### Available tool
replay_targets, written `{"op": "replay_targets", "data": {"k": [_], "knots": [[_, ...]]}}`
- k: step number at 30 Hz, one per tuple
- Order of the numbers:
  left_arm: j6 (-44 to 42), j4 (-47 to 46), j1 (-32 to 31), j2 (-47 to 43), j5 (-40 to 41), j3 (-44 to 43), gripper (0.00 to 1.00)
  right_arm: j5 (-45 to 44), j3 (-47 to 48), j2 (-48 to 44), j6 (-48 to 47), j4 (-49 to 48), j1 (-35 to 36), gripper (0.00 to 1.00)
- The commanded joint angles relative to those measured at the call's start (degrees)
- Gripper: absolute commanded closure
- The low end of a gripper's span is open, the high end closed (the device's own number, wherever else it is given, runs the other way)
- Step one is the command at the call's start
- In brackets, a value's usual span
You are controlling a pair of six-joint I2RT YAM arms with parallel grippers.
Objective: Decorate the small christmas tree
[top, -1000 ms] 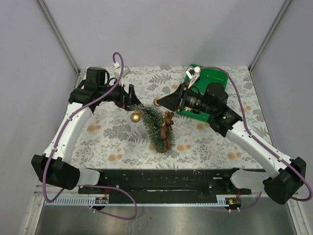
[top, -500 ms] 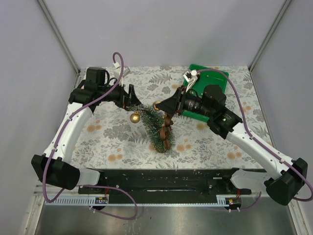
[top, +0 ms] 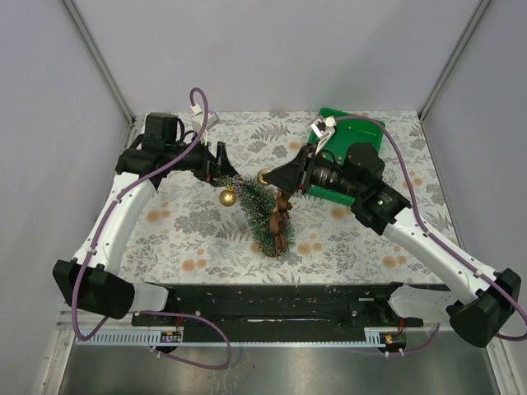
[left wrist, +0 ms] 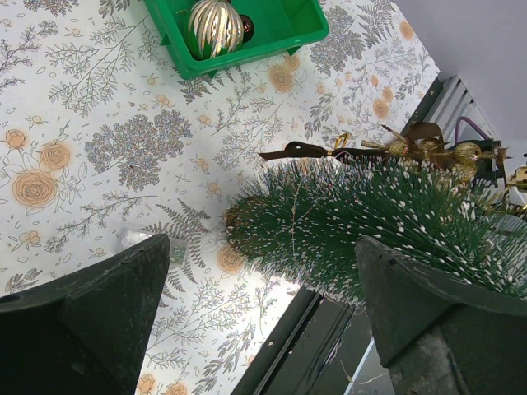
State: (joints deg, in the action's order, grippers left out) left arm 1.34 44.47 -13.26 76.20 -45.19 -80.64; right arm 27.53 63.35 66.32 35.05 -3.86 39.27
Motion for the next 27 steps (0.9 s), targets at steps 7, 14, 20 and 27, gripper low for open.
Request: {"op": "replay_targets", "data": {"k": [7, 14, 20, 27], "knots": [[-0.20, -0.70, -0.10, -1.41, 0.01, -1.27, 0.01, 1.74, 2.48, -2.17, 3.10, -6.34, 1.16, 0.98], [-0.38, -0.70, -0.10, -1.50, 0.10, -1.10, 0.01, 2.27, 1.95, -1.64, 3.45, -6.95, 1.52, 0.98], [-0.46, -0.78, -0.10, -1.59, 0.19, -1.01, 0.01, 2.88, 1.95, -1.02, 3.27, -6.52, 1.78, 0.98], [-0.82, -0.70, -0.02, -1.94, 0.80, -0.83, 0.01, 2.62, 1.42, -0.58, 2.92, -6.34, 1.78, 0.98]]}}
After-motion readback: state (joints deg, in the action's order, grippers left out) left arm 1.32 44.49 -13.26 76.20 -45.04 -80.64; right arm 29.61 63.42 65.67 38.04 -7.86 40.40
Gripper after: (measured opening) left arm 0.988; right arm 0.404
